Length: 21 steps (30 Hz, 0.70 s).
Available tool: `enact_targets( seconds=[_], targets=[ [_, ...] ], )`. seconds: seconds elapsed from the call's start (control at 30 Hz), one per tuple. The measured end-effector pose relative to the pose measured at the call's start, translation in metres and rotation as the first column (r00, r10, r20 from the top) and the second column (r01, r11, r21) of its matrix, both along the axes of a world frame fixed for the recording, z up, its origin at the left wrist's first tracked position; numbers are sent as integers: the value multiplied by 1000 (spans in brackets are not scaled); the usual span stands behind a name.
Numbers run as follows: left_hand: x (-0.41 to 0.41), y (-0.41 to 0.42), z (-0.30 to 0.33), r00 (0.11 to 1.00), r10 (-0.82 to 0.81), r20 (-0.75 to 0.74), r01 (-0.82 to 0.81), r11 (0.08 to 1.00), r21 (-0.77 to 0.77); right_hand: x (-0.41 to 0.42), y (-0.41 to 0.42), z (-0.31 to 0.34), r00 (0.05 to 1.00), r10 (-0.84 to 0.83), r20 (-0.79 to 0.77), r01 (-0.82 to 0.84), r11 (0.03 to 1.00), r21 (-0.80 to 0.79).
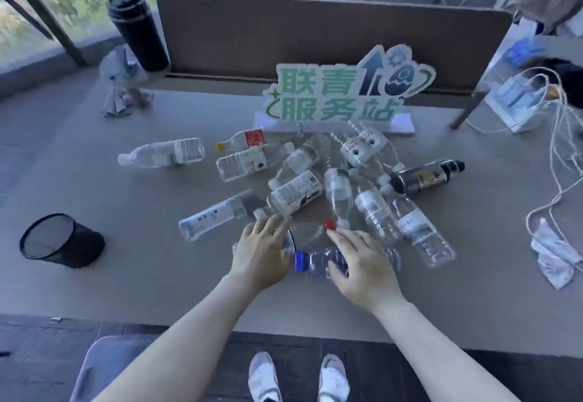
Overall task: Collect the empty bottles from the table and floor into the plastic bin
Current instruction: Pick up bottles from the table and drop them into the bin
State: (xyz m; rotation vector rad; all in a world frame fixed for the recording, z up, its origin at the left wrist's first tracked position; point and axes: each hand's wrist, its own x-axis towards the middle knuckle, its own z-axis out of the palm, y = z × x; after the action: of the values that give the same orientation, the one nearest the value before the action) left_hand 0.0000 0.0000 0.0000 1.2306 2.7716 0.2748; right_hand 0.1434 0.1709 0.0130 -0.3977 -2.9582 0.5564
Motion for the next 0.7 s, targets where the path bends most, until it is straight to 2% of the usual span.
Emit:
enact_targets(
  seconds=[0.2,0.3,0.43,0.53,0.63,0.7],
  targets=[
    [4,-5,-20,995,36,92,-18,983,-184,6,14,-6,996,9,84,-17,996,84],
    [8,-13,-12,978,156,138,-136,980,-144,4,22,-3,991,59,120,-73,991,114],
    [18,-38,8,933,324,156,-325,946,-24,2,25,-6,916,164,367,-227,964,136],
    [30,-63,20,884,441,154,-451,892,35,3,23,-16,864,206,459,-300,943,142],
    [51,-93,28,804,567,178,-586,806,79,-6,11,-17,869,250,428,-342,927,154],
    [67,-116,33,713,663,227,-695,711,108,-19,-10,-11,878,316,359,-378,918,117]
  ],
)
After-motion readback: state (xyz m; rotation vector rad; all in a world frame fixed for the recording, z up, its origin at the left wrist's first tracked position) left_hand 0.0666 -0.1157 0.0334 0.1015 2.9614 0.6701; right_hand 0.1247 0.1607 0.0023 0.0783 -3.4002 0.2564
